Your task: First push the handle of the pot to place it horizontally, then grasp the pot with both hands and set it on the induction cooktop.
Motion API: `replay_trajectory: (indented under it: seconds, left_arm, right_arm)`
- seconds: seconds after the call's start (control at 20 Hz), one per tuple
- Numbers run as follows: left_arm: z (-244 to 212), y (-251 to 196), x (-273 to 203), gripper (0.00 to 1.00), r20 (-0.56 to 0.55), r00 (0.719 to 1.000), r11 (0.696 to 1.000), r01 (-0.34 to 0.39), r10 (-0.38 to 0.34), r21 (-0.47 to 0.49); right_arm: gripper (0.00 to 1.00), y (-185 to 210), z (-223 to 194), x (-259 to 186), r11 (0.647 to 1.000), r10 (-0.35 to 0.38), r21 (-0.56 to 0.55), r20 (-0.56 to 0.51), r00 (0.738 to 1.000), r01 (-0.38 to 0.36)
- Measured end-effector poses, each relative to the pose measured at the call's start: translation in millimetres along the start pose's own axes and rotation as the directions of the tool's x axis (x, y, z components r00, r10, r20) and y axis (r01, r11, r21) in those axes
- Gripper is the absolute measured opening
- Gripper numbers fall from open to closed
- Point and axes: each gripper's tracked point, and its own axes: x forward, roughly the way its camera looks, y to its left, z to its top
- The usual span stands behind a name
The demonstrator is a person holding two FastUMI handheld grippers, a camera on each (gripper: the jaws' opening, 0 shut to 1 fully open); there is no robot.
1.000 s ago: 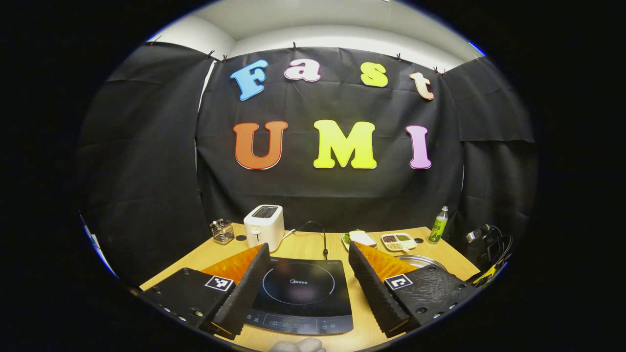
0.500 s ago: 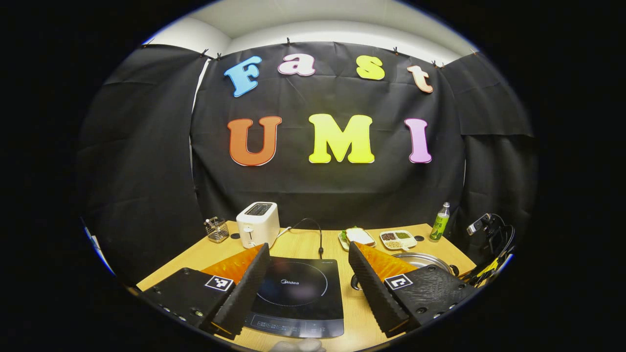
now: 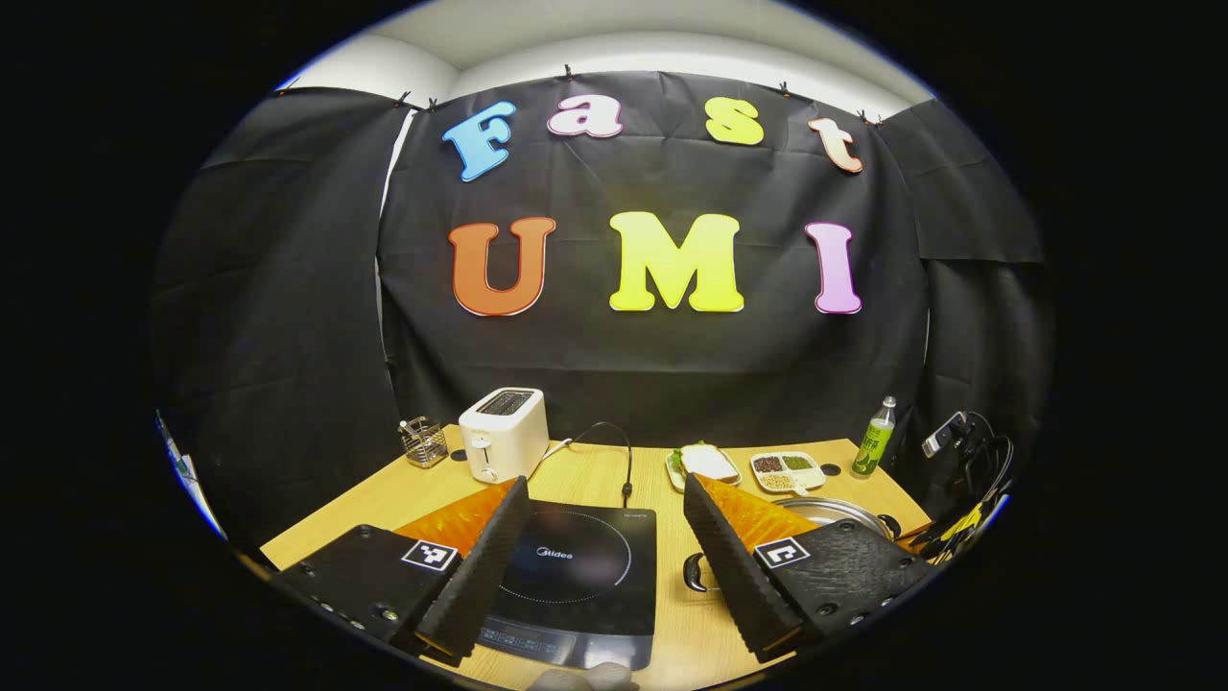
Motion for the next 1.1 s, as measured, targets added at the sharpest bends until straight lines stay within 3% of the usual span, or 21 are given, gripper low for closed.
replay_trajectory:
  seconds: [0.3, 0.5, 0.6, 0.65, 0.8, 0.95, 1.0, 1.05, 1.1]
  left_arm:
    - [-3, -5, -5, 0.97, -0.007, 1.000, 1.000, 0.015, -0.015, 0.014]
    - [-9, -10, -12, 0.96, -0.013, 0.998, 0.997, 0.067, -0.066, 0.040]
    - [-12, -13, -16, 0.97, -0.017, 0.995, 0.994, 0.096, -0.095, 0.045]
    - [-14, -15, -19, 0.96, -0.018, 0.994, 0.992, 0.112, -0.112, 0.048]
    - [-23, -19, -30, 0.97, -0.026, 0.987, 0.986, 0.159, -0.158, 0.058]
    - [-36, -21, -37, 0.96, -0.046, 0.980, 0.978, 0.198, -0.195, 0.065]
    - [-41, -22, -40, 0.97, -0.054, 0.978, 0.976, 0.205, -0.202, 0.069]
    - [-47, -22, -42, 0.97, -0.060, 0.976, 0.975, 0.213, -0.209, 0.070]
    - [-54, -23, -41, 0.96, -0.074, 0.974, 0.974, 0.217, -0.212, 0.068]
  right_arm:
    - [0.04, -1, -8, -16, 0.997, -0.020, 0.069, 0.036, 0.999, 0.018]
    - [0.14, 8, -25, -45, 0.993, -0.013, 0.114, 0.075, 0.997, 0.005]
    - [0.27, 13, -36, -57, 0.989, -0.017, 0.146, 0.091, 0.996, 0.004]
    - [0.48, 13, -42, -64, 0.987, -0.036, 0.160, 0.096, 0.995, 0.020]
    - [0.73, 16, -59, -83, 0.978, -0.072, 0.203, 0.116, 0.991, 0.047]
    - [0.83, 18, -75, -98, 0.966, -0.101, 0.251, 0.125, 0.987, 0.067]
    - [0.80, 19, -80, -103, 0.961, -0.103, 0.267, 0.130, 0.986, 0.065]
    - [0.87, 21, -82, -107, 0.958, -0.103, 0.280, 0.135, 0.986, 0.062]
    - [0.83, 23, -86, -112, 0.956, -0.104, 0.288, 0.138, 0.985, 0.061]
